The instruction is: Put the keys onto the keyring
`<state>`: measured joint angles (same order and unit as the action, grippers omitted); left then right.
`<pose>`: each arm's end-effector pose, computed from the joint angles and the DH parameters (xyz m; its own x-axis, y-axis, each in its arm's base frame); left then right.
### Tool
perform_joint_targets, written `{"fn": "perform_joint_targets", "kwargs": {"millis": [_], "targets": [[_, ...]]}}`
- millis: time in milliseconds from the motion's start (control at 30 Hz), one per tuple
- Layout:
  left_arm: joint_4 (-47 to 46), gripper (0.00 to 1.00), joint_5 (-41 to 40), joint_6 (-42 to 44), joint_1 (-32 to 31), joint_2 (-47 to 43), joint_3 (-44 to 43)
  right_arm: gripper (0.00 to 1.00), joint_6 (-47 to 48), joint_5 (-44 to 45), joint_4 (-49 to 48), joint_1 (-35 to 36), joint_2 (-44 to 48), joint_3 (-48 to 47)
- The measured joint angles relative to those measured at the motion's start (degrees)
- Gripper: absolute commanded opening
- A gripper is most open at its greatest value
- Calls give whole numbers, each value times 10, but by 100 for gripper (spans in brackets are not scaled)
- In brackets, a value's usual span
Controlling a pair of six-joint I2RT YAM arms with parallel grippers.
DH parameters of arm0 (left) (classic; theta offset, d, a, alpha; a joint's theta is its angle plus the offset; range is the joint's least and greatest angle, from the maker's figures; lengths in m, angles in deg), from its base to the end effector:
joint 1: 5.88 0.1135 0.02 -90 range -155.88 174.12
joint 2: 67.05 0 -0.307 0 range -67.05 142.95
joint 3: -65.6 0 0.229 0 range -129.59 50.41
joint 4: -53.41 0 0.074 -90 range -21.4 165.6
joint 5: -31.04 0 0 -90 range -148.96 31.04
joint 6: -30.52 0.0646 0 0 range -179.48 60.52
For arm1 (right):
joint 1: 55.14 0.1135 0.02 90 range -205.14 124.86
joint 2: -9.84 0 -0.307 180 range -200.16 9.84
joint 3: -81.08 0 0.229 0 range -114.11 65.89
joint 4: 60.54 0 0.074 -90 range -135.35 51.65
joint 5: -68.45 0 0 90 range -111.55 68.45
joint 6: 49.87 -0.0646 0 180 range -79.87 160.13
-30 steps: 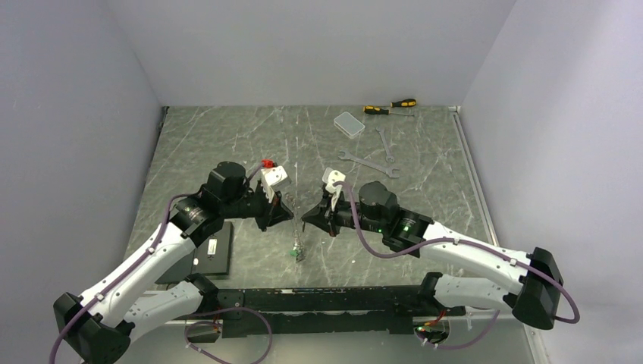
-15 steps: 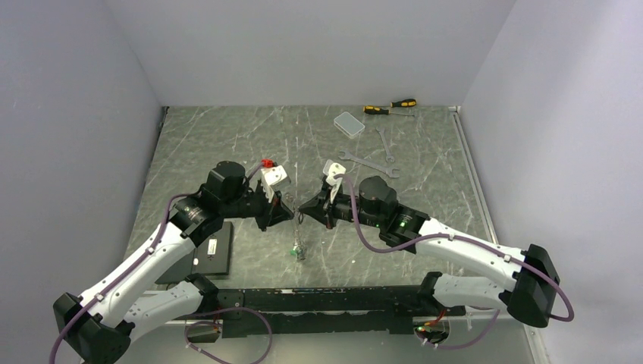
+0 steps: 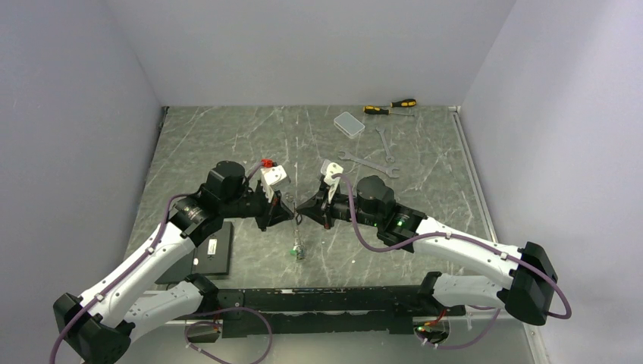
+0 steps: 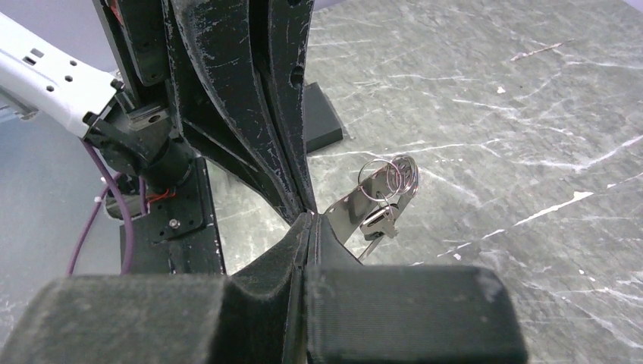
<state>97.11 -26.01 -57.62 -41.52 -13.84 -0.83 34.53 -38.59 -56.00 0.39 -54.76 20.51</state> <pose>0.1173 -0.1274 0.3467 -0.3838 0.3087 -0.8703 0.8828 0.3990 -0.2478 0.1265 0.2176 0.3545 -0.1769 -0.0928 -0.9799 -0.9395 0.3128 0.1400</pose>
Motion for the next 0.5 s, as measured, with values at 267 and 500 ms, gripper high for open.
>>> {"fn": "perform_joint_targets", "kwargs": {"millis": [267,500], "targets": [[0,0,1,0,0,0,0,0,-5,7,-2,0,0,0],[0,0,1,0,2,0,0,0,-6,18,-2,-2,-1,0]]}}
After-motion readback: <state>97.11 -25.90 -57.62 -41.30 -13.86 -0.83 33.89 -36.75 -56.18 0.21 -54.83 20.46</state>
